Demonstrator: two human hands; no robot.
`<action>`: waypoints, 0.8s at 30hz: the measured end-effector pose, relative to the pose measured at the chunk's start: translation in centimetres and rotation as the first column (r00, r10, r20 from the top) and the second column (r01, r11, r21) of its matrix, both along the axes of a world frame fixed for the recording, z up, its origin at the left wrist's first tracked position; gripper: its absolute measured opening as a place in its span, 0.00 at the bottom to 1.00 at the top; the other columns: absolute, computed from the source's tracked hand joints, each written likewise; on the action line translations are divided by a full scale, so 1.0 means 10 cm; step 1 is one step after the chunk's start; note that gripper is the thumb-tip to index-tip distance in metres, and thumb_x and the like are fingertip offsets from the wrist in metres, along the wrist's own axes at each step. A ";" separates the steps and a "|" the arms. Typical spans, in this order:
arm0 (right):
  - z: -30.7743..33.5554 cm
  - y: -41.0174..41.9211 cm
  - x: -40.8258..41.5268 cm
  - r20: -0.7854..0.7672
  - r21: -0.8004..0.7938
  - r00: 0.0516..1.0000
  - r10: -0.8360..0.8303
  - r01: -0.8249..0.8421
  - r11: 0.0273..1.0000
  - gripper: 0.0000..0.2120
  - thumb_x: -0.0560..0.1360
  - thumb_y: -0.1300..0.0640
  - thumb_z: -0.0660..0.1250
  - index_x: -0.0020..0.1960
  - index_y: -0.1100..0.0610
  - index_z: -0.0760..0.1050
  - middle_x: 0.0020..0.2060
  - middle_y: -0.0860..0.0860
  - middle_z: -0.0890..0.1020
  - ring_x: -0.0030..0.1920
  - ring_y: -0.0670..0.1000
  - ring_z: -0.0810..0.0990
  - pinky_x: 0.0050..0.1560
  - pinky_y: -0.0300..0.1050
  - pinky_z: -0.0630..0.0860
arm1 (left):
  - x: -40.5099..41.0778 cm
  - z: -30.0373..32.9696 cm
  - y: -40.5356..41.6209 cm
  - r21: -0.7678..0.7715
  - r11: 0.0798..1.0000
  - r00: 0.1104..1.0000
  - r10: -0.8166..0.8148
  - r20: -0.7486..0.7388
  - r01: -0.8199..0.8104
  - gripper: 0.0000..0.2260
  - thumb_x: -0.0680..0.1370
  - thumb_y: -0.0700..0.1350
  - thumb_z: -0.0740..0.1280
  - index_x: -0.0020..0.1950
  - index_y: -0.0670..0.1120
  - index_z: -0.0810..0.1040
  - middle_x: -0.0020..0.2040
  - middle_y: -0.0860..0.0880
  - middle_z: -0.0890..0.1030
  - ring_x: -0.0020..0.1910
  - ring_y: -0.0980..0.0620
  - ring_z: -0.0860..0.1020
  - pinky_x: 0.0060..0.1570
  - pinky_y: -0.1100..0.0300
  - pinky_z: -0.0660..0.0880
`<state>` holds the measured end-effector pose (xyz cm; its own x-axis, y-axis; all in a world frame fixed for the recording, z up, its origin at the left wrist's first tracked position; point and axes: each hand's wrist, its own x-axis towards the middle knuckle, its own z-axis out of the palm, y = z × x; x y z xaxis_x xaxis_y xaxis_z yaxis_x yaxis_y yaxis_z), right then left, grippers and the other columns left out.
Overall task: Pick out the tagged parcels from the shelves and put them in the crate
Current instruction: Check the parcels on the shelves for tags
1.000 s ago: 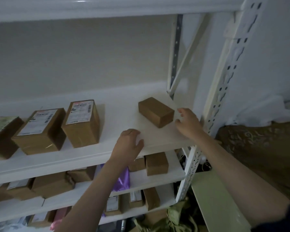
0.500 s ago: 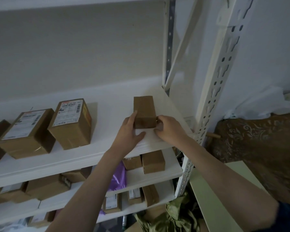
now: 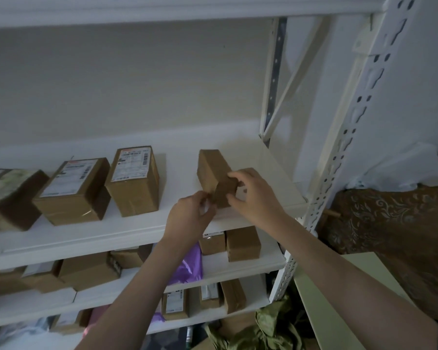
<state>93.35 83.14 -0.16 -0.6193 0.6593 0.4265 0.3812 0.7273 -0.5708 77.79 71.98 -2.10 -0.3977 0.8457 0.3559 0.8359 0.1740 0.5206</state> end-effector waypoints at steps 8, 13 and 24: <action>-0.27 -0.01 -0.19 0.223 -0.080 0.974 -0.042 0.061 0.995 0.16 0.76 0.52 0.71 0.61 0.57 0.78 0.56 0.53 0.80 0.60 0.55 0.76 0.57 0.45 0.72 | -0.26 0.15 0.03 0.040 0.990 0.987 -0.129 -0.100 0.134 0.36 0.76 0.49 0.74 0.80 0.52 0.59 0.71 0.47 0.72 0.61 0.47 0.78 0.58 0.49 0.77; -0.31 0.03 -0.24 0.333 -0.060 0.938 -0.095 0.122 0.991 0.15 0.74 0.46 0.68 0.52 0.56 0.82 0.53 0.54 0.81 0.63 0.59 0.72 0.62 0.53 0.72 | -0.31 0.09 0.00 0.048 0.990 0.987 -0.127 -0.101 0.132 0.30 0.77 0.48 0.72 0.77 0.47 0.66 0.71 0.46 0.72 0.66 0.46 0.74 0.62 0.55 0.73; -0.24 -0.06 -0.43 0.105 -0.157 0.994 -0.020 0.036 0.987 0.18 0.75 0.52 0.73 0.62 0.58 0.80 0.55 0.52 0.82 0.52 0.50 0.80 0.56 0.47 0.78 | -0.57 -0.07 -0.23 -0.058 0.998 0.991 0.031 0.129 -0.024 0.22 0.74 0.46 0.76 0.64 0.44 0.73 0.55 0.48 0.80 0.55 0.47 0.79 0.49 0.62 0.71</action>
